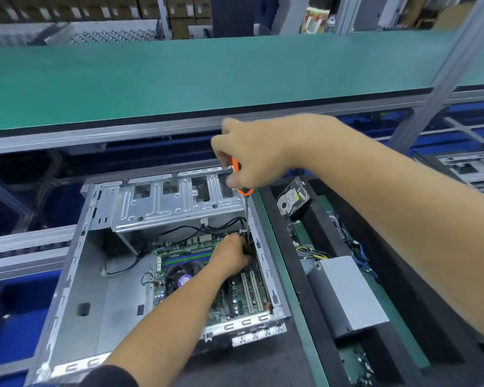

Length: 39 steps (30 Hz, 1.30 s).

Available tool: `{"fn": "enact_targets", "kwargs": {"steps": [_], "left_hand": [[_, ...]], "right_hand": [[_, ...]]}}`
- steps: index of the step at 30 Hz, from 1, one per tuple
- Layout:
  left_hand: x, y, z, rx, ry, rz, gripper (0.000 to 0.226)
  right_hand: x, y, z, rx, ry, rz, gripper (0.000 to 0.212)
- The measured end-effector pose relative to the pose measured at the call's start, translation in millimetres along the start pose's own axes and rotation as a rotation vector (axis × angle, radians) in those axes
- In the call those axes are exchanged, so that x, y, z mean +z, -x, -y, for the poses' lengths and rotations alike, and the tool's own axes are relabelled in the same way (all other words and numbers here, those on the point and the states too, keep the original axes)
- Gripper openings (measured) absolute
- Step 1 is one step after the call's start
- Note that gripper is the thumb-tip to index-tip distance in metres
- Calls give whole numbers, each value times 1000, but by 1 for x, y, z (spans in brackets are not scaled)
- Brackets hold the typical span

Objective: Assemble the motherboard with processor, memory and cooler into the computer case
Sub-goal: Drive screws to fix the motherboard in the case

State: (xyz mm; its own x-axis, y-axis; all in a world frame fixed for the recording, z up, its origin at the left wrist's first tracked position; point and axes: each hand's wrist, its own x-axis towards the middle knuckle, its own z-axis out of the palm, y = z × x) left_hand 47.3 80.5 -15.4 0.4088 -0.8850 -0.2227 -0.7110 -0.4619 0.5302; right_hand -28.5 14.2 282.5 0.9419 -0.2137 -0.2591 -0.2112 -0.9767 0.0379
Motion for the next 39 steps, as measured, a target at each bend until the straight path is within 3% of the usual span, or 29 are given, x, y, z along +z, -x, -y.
{"fn": "enact_targets", "kwargs": {"steps": [2,4,7,10,12,14,17,20,22,25,28,30,32,33,36,39], "left_hand": [[0,0,0,10,4,-1,22],[1,0,1,16,-3,-1,22],[1,0,1,12,-17,5,19],[1,0,2,15,-24,1,19],[2,0,2,12,-15,-1,19],[2,-1,2,15,-12,-4,19],[1,0,1,20,-27,-1,22],[2,0,2,21,-28,-1,21],[2,-1,2,25,-16,0,23],[2,0,2,39,-21,3,28],[1,0,1,25,-36,13,26],[1,-1,2,27,-38,10,25],[1,0,2,37,-26,7,26],[1,0,2,38,-21,5,26],[1,0,2,35,-21,7,26],[0,0,0,24,-39,9,24]], "right_hand": [[-7,3,0,-71,-102,87,17],[-3,-1,1,-64,-48,-14,7],[6,-4,0,91,64,-152,35],[1,4,-5,5,-42,-11,9],[-3,6,-6,-60,-152,56,20],[3,3,-3,-56,-103,-69,5],[13,-1,-2,107,0,-245,35],[8,3,-5,12,-142,-87,13],[2,8,-5,-107,-273,-8,18],[10,4,2,-115,-176,-184,9],[18,-1,3,77,-59,-286,37],[14,0,-1,22,-98,-194,30],[8,6,-4,-116,-300,-58,11],[7,9,-5,-178,-367,-32,14],[15,8,-5,-158,-339,-206,10],[26,2,-7,42,-181,-356,38]]}}
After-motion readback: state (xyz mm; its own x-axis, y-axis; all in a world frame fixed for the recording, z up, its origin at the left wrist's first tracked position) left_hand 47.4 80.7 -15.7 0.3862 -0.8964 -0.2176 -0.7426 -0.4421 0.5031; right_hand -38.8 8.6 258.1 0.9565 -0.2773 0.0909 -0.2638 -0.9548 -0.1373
